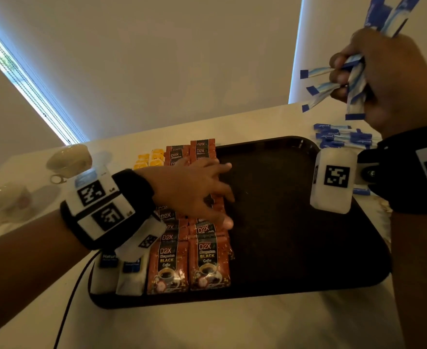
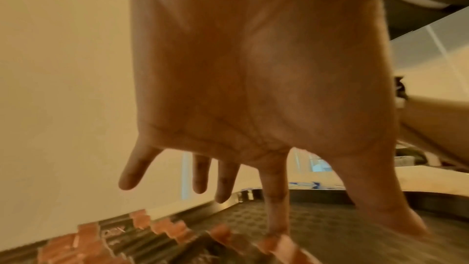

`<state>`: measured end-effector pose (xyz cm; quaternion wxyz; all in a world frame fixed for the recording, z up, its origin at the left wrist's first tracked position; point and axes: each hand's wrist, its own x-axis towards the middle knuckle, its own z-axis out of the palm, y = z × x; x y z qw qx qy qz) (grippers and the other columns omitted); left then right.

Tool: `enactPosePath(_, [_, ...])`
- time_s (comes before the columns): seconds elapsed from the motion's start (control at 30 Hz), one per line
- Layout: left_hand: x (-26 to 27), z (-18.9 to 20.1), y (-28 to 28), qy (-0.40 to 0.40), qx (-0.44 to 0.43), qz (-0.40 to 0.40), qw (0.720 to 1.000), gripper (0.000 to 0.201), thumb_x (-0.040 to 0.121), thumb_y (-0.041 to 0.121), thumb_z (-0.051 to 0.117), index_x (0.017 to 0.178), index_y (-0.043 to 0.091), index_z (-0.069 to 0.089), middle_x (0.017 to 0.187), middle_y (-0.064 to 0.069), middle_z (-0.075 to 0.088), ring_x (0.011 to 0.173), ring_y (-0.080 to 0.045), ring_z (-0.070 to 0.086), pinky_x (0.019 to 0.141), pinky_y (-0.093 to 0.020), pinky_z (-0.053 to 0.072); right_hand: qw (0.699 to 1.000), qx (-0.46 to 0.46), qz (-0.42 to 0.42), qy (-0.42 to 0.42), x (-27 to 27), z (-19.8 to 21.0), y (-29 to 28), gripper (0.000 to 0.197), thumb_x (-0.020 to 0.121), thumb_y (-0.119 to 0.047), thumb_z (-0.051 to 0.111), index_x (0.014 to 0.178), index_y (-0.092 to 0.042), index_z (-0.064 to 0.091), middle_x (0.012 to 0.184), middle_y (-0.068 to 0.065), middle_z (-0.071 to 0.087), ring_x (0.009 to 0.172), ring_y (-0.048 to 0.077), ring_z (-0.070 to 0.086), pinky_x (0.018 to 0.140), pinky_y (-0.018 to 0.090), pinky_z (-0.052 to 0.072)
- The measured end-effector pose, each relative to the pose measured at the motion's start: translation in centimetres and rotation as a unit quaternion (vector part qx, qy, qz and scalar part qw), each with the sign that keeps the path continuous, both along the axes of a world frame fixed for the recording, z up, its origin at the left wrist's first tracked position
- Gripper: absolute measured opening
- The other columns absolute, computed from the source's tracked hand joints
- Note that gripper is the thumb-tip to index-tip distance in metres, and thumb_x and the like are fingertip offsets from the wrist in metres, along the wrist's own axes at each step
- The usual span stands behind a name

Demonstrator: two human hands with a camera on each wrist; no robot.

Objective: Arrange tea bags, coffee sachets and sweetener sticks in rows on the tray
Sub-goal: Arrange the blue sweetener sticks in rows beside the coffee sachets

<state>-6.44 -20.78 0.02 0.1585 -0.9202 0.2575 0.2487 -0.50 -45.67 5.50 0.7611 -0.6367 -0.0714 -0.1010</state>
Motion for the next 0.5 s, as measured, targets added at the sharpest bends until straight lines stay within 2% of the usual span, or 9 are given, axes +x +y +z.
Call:
enactPosePath(0.13, [-1.7,-0.7,-0.3,0.000,0.034,-0.057,0.998,0.069,0.078,0.078,0.034,0.138,0.044,0.033,0.158,0.006,-0.014,0.144,-0.019,-0.016,0.111,-0.067,0.002,1.000,-0.006,0.005,0.003,-0.2,0.0,0.4,0.029,0.092,-0.011,0.038,0.063,-0.015,0.038,0.061,-0.004,0.048,0.046,0.006,0.043,0.044,0.019,0.036])
enactPosePath(0.3, [-1.6,-0.8,-0.2,-0.025,0.028,-0.094,0.995,0.064,0.078,0.079,0.033,0.133,0.046,0.037,0.158,0.005,-0.013,0.145,-0.019,-0.014,0.111,-0.066,0.005,1.000,-0.017,-0.002,0.002,-0.4,0.0,0.6,0.028,0.092,-0.012,0.039,0.064,-0.016,0.038,0.060,-0.005,0.048,0.046,0.005,0.043,0.044,0.018,0.036])
enactPosePath(0.43, [-2.4,-0.8,-0.2,-0.032,0.040,-0.111,0.993,0.065,0.079,0.078,0.033,0.134,0.043,0.038,0.158,0.005,-0.012,0.145,-0.020,-0.013,0.111,-0.066,0.005,1.000,-0.021,-0.004,0.005,-0.3,0.1,0.7,0.029,0.090,-0.011,0.039,0.063,-0.016,0.038,0.060,-0.004,0.047,0.046,0.006,0.041,0.043,0.018,0.036])
enactPosePath(0.5, [-3.0,-0.9,-0.3,-0.038,0.029,-0.120,0.992,0.067,0.079,0.079,0.032,0.135,0.044,0.036,0.158,0.005,-0.014,0.144,-0.018,-0.015,0.111,-0.065,0.002,1.000,-0.023,-0.001,0.006,-0.3,0.0,0.6,0.028,0.090,-0.010,0.039,0.062,-0.016,0.037,0.061,-0.004,0.046,0.046,0.006,0.040,0.043,0.018,0.035])
